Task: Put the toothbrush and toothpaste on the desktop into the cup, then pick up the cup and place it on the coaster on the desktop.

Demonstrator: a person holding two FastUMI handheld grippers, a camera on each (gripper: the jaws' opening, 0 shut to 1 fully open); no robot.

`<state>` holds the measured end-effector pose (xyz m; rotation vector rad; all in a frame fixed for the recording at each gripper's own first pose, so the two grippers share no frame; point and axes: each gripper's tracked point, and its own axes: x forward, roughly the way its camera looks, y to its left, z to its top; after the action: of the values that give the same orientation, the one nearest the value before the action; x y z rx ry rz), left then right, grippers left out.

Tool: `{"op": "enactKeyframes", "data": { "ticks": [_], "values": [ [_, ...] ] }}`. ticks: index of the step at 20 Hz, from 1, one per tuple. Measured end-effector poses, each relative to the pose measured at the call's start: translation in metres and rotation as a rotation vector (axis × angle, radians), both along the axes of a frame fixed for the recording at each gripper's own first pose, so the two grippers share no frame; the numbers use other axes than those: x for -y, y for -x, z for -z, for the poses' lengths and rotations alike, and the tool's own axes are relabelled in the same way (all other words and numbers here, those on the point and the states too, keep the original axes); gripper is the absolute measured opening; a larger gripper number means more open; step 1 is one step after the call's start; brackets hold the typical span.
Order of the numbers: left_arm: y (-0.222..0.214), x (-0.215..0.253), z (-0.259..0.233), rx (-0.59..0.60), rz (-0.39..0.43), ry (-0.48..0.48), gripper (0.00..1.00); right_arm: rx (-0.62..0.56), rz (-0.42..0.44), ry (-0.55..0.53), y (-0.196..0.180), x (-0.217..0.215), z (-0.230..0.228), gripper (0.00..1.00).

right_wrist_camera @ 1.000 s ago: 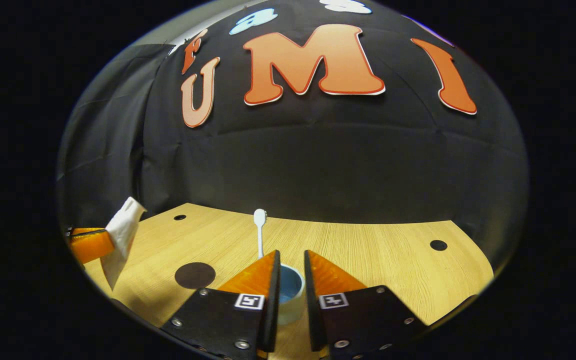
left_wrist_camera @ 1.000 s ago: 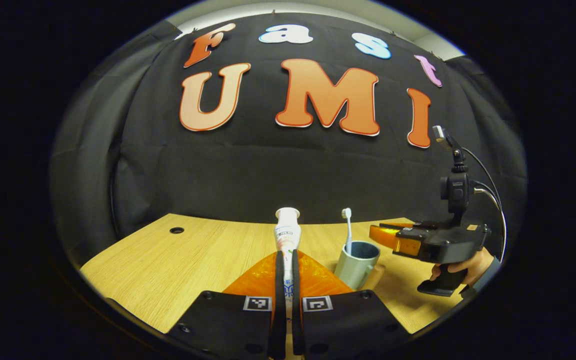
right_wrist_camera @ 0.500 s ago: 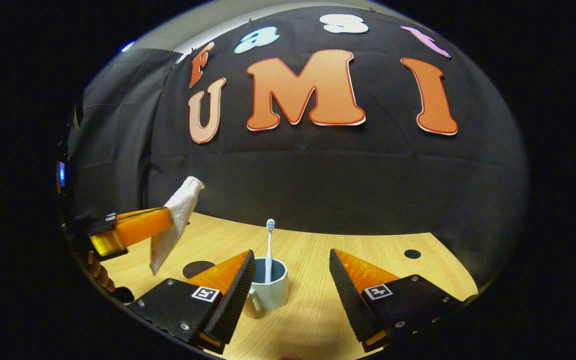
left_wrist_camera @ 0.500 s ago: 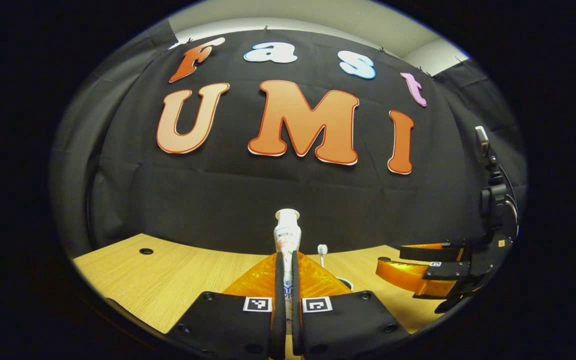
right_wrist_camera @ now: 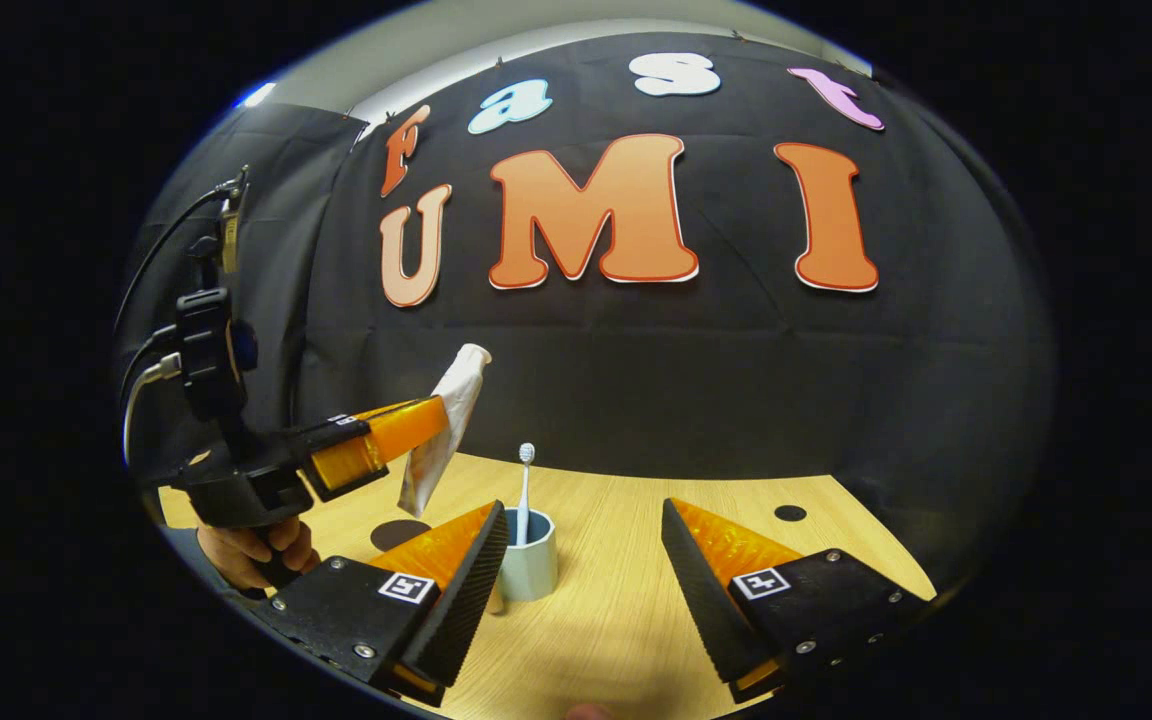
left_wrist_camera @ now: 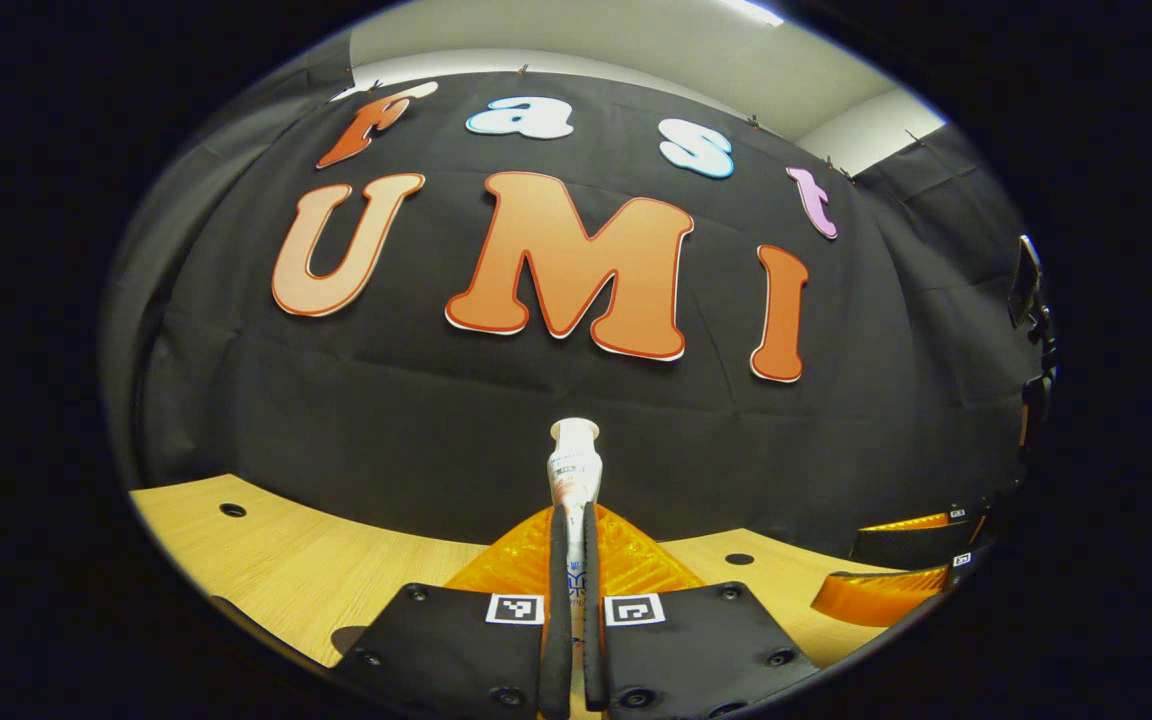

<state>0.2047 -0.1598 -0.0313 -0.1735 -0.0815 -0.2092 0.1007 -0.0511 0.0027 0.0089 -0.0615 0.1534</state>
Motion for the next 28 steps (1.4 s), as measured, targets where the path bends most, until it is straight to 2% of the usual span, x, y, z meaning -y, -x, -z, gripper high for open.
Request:
{"op": "enactKeyframes", "data": {
  "ticks": [12,14,16,21,26,27,28],
  "values": [
    [-0.044,0.045,0.022,0.029,0.098,-0.059,0.10,0.019,0.015,-0.039,0.040,0.022,0.000,0.93],
    [-0.050,0.047,0.030,0.021,0.089,-0.085,0.10,0.023,0.014,-0.048,0.044,0.025,0.000,0.93],
    [-0.052,0.052,0.034,0.022,0.106,-0.080,0.11,0.021,0.011,-0.056,0.044,0.024,0.003,0.93],
    [-0.058,0.051,0.022,0.077,0.083,-0.062,0.11,0.005,0.022,-0.053,0.043,0.026,0.011,0.93],
    [-0.061,0.049,0.052,-0.006,0.095,-0.097,0.10,-0.009,0.024,-0.074,0.039,0.027,0.015,0.93],
    [-0.059,0.046,0.053,-0.006,0.095,-0.078,0.12,-0.015,0.024,-0.073,0.039,0.026,0.018,0.93],
    [-0.057,0.044,0.050,-0.005,0.100,-0.059,0.09,-0.026,0.026,-0.068,0.038,0.026,0.021,0.93]
  ]
}}
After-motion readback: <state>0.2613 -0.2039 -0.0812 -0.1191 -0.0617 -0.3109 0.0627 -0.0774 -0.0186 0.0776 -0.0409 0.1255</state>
